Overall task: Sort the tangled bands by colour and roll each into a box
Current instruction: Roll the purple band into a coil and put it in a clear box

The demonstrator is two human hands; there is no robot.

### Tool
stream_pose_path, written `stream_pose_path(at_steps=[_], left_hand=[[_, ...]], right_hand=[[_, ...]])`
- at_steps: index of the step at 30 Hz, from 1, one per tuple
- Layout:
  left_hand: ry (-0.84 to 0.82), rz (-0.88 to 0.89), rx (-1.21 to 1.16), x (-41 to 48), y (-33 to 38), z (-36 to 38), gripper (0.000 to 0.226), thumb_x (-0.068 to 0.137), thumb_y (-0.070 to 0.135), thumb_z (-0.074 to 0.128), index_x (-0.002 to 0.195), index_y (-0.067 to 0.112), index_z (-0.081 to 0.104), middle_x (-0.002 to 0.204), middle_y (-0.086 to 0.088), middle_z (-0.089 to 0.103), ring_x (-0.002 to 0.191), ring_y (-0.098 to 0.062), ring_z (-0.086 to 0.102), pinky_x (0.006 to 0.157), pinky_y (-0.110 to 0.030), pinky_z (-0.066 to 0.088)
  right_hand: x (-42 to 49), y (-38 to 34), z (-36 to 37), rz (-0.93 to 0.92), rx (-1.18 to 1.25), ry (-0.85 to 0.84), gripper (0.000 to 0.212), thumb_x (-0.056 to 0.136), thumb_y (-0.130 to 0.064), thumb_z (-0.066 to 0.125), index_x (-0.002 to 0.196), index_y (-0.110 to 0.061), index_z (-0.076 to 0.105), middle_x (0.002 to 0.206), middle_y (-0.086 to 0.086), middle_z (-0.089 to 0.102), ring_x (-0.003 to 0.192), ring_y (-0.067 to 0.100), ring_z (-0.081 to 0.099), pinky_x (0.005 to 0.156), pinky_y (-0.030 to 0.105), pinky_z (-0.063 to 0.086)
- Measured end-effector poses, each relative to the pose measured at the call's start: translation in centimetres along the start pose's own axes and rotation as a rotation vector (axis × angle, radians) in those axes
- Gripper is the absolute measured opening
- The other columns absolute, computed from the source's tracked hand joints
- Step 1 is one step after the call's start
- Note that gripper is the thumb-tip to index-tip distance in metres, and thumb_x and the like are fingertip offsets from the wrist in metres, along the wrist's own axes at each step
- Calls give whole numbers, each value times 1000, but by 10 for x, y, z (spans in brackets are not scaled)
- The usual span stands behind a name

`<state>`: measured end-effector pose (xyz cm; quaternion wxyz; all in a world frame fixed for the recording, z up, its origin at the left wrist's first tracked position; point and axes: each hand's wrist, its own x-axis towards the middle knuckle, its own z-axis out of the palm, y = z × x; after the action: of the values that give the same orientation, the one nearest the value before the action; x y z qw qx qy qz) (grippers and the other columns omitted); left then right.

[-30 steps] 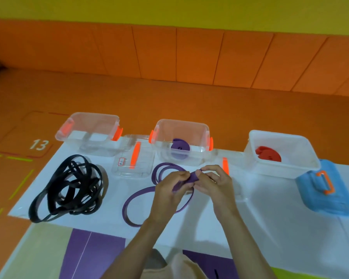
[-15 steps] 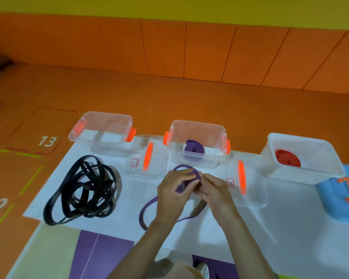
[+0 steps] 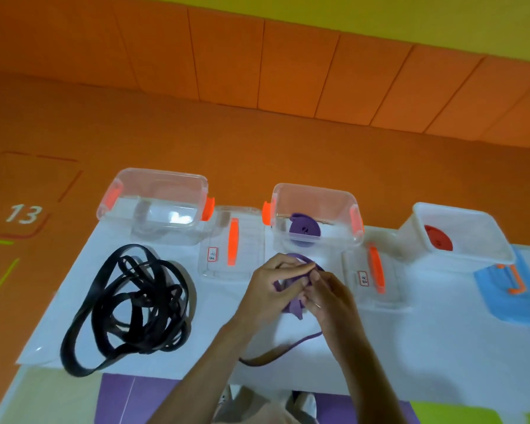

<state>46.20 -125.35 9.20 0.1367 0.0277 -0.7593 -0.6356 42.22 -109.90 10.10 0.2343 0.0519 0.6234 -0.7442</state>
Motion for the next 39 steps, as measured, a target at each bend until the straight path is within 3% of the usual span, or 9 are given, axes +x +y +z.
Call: stream_pose_path(at_steps=[6, 9, 14, 20, 22, 26, 29, 33, 39], left_hand=[[80, -183, -216, 1, 8, -22, 25, 86, 12, 86, 95, 34, 76, 95, 12, 78, 94, -11, 76, 77, -15, 58], [97, -170, -216, 2, 12, -23, 29, 85, 12, 87, 91, 37, 74, 93, 13, 77, 95, -11, 76, 78, -14, 57], [40, -117, -291, 16, 24, -32, 39, 84, 7, 85, 98, 43, 79, 104, 11, 79, 102, -12, 75, 84, -15, 57], [48, -72, -307, 36, 37, -32, 28, 73, 17, 94, 91, 33, 79, 106, -2, 78, 105, -26, 75, 94, -37, 61], [48, -59, -281, 44, 45, -34, 29, 71, 20, 95, 90, 35, 79, 102, 3, 78, 100, -19, 75, 88, -29, 60], [112, -28, -305, 57, 69, -30, 26, 67, 30, 95, 88, 35, 80, 92, 6, 79, 85, -10, 74, 76, -19, 56], [175, -4, -315, 64, 88, -22, 26, 68, 29, 95, 89, 31, 80, 92, 4, 79, 86, -11, 74, 77, -20, 55], [212, 27, -325, 70, 109, -16, 21, 74, 29, 88, 93, 34, 81, 100, 3, 81, 95, -12, 76, 84, -20, 57], [162, 130, -300, 74, 127, -3, 36, 84, 17, 85, 114, 36, 78, 120, 3, 78, 112, -15, 74, 92, -19, 56]], right_hand=[[-6, -5, 17, -97, 62, 10, 49, 80, -41, 88, 111, -6, 75, 106, 24, 77, 96, 36, 77, 81, 34, 66], [-9, -19, 23, -195, -76, 2, 41, 91, -28, 72, 126, -7, 66, 111, 16, 79, 100, 36, 78, 83, 39, 66], [-5, -44, 22, -274, -329, -24, 18, 98, -7, 69, 115, -5, 65, 98, 11, 81, 87, 33, 80, 84, 45, 66], [5, -82, 18, -480, -705, -35, 21, 91, -17, 79, 106, -25, 65, 87, -18, 78, 79, -1, 75, 73, 9, 55], [8, -97, 16, -568, -764, -49, 26, 91, -16, 80, 102, -31, 63, 83, -17, 75, 77, -3, 72, 68, 6, 51], [17, -126, 13, -606, -653, -128, 20, 91, -27, 79, 100, -34, 63, 80, -2, 74, 74, 20, 72, 66, 28, 59], [22, -144, 12, -585, -524, -147, 26, 85, -33, 85, 95, -48, 67, 81, -5, 75, 71, 13, 72, 66, 22, 56], [28, -158, 8, -635, -402, -150, 19, 84, -26, 76, 100, -31, 68, 83, 4, 74, 68, 14, 71, 65, 22, 56], [26, -174, -1, -709, -362, -235, 16, 89, -41, 70, 105, -38, 67, 88, 0, 76, 70, 21, 71, 67, 28, 60]])
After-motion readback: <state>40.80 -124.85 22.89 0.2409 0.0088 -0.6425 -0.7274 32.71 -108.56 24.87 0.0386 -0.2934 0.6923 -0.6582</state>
